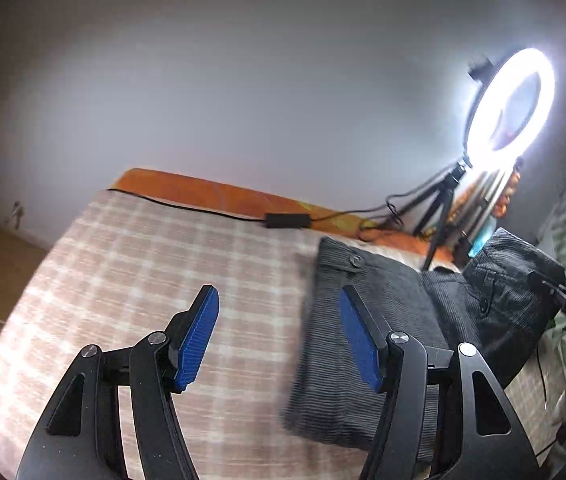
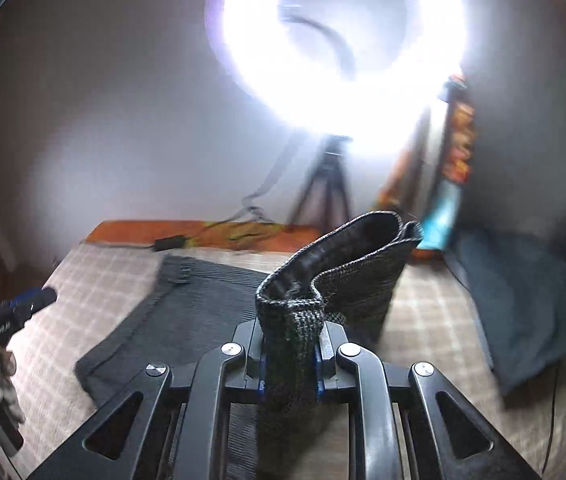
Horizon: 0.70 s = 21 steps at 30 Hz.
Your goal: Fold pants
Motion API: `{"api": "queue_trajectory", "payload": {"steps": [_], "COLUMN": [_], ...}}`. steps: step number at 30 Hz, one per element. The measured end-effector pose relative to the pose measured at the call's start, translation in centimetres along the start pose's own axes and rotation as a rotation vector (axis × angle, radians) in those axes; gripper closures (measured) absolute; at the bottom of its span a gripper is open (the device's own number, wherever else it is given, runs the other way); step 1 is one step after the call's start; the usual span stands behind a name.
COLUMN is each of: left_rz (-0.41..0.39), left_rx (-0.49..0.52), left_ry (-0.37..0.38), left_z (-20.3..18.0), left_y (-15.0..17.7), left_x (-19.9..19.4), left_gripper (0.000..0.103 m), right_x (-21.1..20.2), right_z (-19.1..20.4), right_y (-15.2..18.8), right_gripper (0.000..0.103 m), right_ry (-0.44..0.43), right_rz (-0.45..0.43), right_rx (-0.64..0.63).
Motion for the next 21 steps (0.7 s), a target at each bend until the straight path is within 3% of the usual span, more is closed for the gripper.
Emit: {"api": "queue_trajectory", "payload": {"steps": [7,14,21], "left_rz": [-0.025,-0.039,-0.036], "left_rx": [-0.055,-0.079,-0.075], "left_ry": [-0.041,-0.071,-0.085], "left_z": [3.3,5.3,6.0], "left_y": [-0.3,-0.3,-0.1], "left_x": [-1.1,-2.0,-2.4], "left_gripper": [0.042,0.042,0.042], "right_x": [2.8,7.1,9.4], "right_z": [9.6,17.7,20.4], "right_y": [1.6,6.1,9.1], "right_gripper": [0.09,0.094,0.094], "right_ry": [-0.064,-0.137,-0.158], "right_rz": [0.045,0.154,0.207], "right_rx": [-0.183,-0.342,-0.388]}}
Point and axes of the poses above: each gripper's, at about its wrist camera, not at the fingertips, and x roughly the way its jaws point, z to its left, y to its underside, the point moved 8 cm from there along x, roughly the way its jaws point, and after that the axes turned 5 degrees about x, right-handed, at the moved point
